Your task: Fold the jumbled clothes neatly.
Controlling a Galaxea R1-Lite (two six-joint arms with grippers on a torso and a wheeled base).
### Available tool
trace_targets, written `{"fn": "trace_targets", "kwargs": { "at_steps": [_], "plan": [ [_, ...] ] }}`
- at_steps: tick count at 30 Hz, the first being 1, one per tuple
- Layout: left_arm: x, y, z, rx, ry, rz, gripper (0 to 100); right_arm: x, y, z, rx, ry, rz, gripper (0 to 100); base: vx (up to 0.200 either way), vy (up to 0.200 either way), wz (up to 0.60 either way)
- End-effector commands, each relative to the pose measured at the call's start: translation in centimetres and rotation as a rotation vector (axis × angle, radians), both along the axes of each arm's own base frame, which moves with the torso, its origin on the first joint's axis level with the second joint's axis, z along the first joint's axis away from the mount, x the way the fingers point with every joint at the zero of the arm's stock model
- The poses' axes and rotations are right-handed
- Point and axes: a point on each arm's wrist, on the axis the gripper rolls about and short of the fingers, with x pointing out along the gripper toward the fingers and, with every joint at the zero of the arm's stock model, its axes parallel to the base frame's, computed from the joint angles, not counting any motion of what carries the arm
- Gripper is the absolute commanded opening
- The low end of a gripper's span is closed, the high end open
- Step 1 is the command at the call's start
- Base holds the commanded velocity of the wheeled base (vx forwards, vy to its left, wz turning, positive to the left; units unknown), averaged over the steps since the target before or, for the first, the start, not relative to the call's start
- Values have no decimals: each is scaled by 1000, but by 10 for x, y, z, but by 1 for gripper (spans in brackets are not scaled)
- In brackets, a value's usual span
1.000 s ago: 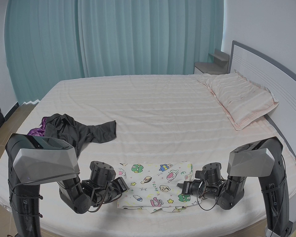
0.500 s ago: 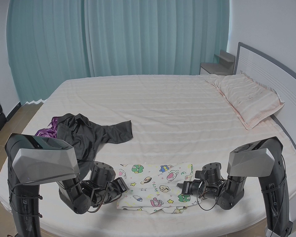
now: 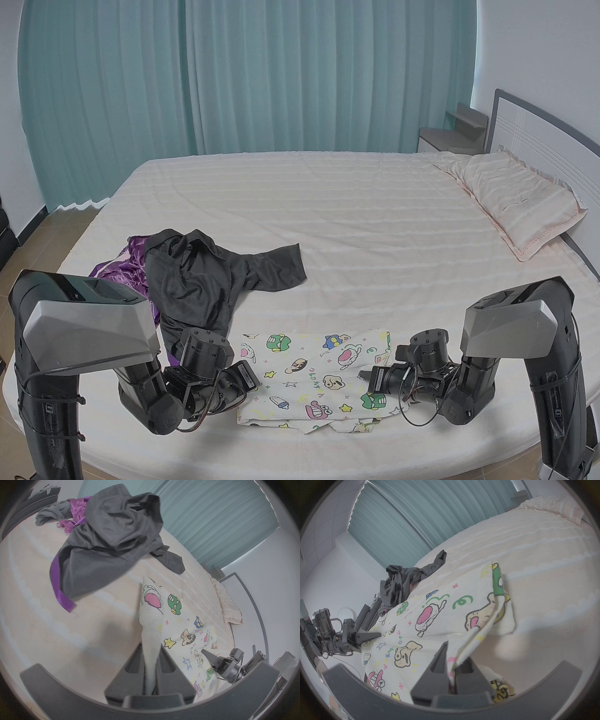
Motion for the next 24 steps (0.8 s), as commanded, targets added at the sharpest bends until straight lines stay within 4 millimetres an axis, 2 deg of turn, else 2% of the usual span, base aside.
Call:
{"fn": "trace_targets", "kwargs": {
  "at_steps": [1,5,15,16,21,24],
  "plan": [
    [-2,-1,-1,2,5,-4,0,0,-1,1,0,-1,-3,0,0,200,0],
    [-2,-1,-1,3,7,-6,0,-1,-2,2,-1,2,-9,0,0,200,0],
    [-11,-4,-5,15,32,-28,0,-11,-14,4,-30,32,-34,0,0,0,0],
    [-11,-4,-5,15,32,-30,100,-11,-14,4,-29,30,-34,100,0,0,0],
    [-12,-3,-6,19,37,-31,100,-13,-18,12,-27,23,-44,100,0,0,0],
    [-12,-3,-6,17,36,-32,100,-11,-26,26,-19,2,-65,100,0,0,0]
  ]
}}
